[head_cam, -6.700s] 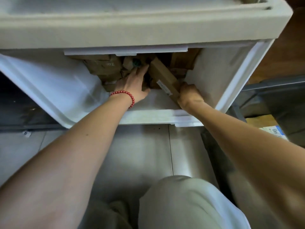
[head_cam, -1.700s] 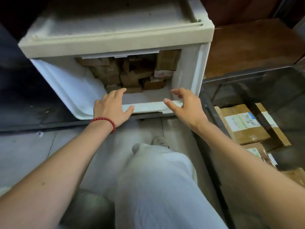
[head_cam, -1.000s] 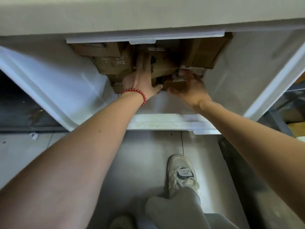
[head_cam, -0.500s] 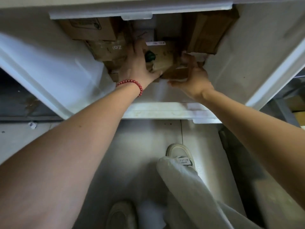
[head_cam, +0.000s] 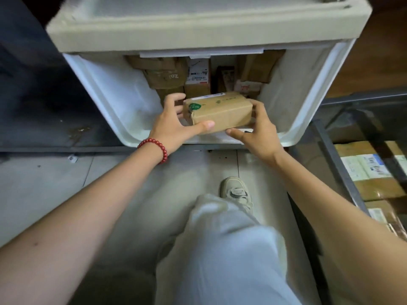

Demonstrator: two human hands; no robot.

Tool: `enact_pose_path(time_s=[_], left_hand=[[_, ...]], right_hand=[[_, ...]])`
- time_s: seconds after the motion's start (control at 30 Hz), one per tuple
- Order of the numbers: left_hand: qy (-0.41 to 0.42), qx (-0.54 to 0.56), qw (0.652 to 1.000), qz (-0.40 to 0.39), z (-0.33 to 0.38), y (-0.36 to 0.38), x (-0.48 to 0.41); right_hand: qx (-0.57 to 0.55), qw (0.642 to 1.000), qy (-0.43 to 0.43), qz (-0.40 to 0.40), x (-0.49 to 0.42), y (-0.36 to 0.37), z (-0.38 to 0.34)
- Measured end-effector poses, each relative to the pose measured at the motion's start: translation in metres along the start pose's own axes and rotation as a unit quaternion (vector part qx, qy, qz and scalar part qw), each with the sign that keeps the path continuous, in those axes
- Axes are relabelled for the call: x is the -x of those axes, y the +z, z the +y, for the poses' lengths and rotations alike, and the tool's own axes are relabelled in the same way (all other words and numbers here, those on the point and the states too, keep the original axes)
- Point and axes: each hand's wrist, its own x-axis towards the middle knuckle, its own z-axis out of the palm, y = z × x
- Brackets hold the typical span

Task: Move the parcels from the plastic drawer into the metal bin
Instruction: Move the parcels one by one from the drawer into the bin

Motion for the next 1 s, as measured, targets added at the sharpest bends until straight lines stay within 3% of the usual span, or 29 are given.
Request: enact_pose_path(time_s=[0.17, 0.27, 0.43, 0.67, 1.0], left_hand=[[0.046, -0.026, 0.998, -0.027, 0.031, -0.032, 0.046], [0.054, -0.027, 0.997, -0.041, 0.04, -0.043, 0.071], [-0.004, 0.077, 0.997, -0.02, 0.036, -0.035, 0.104], [-0.041, 0.082, 0.995, -0.04, 0.033, -0.012, 0.107], [0.022, 0.03, 0.997, -0.068, 0.029, -0.008, 0.101]], right_hand=[[-0.127, 0.992, -0.015, 0.009, 0.047, -0.015, -0.022], [-0.148, 0.989, -0.008, 0.009, 0.069, -0.02, -0.03], [-0.151, 0.988, 0.026, 0.009, 0.098, -0.02, -0.032], [-0.261, 0.956, 0.123, 0.052, 0.113, -0.009, -0.023], [-0.232, 0.961, 0.114, 0.102, 0.107, -0.021, -0.014]])
